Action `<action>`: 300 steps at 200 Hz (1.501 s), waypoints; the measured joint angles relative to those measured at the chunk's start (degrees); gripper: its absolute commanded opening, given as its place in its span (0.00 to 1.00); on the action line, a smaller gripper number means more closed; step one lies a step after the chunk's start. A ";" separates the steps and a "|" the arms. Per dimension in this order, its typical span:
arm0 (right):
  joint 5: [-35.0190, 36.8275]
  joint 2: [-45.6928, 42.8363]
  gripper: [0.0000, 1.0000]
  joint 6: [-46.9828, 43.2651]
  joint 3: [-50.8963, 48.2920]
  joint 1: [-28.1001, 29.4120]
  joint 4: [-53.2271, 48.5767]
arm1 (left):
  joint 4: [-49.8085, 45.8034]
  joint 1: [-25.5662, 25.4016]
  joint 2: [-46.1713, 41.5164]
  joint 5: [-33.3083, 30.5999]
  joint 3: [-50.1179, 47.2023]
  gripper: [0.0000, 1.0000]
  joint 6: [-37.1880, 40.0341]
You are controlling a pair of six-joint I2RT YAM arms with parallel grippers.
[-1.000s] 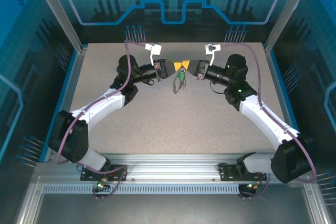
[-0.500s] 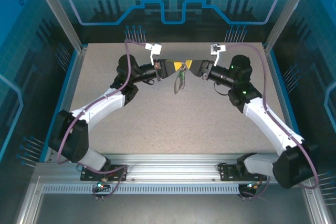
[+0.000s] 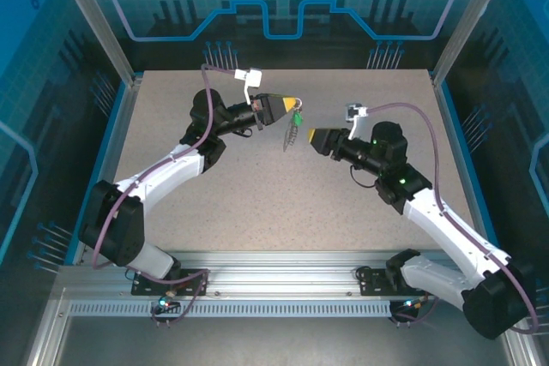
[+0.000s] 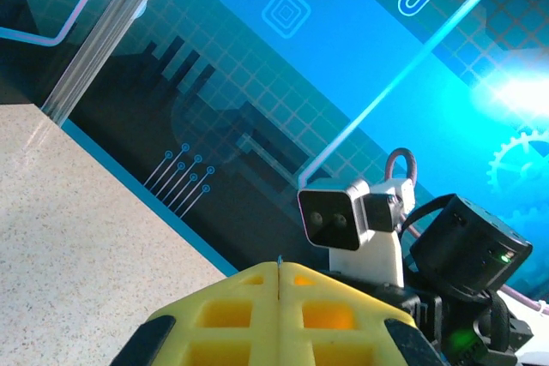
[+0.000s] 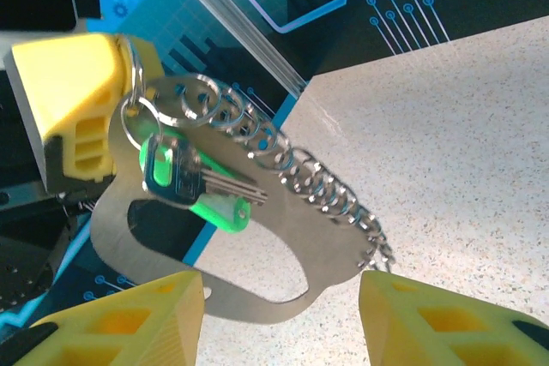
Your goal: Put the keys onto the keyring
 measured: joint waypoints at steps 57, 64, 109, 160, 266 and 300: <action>3.52 1.09 0.52 -3.85 1.40 4.09 -1.09 | 0.02 0.00 -0.11 -0.46 0.00 0.00 0.00; 3.82 1.55 0.52 -4.26 1.99 4.37 -1.22 | 0.02 0.00 -0.11 -0.46 0.00 0.00 0.00; 4.85 4.17 0.52 -5.79 5.57 4.74 -1.44 | 0.00 0.00 -0.15 -0.46 0.00 0.00 0.00; 4.83 7.06 0.50 -6.56 8.87 5.11 -1.22 | 0.02 0.00 -0.22 -0.46 0.00 0.00 0.00; 2.86 9.75 0.00 -9.03 10.19 6.23 -1.44 | 0.00 0.00 -0.22 -0.50 0.00 0.00 0.00; 2.64 9.75 0.00 -8.96 10.19 6.43 -1.42 | 0.02 0.00 -0.22 -0.52 0.00 0.00 0.00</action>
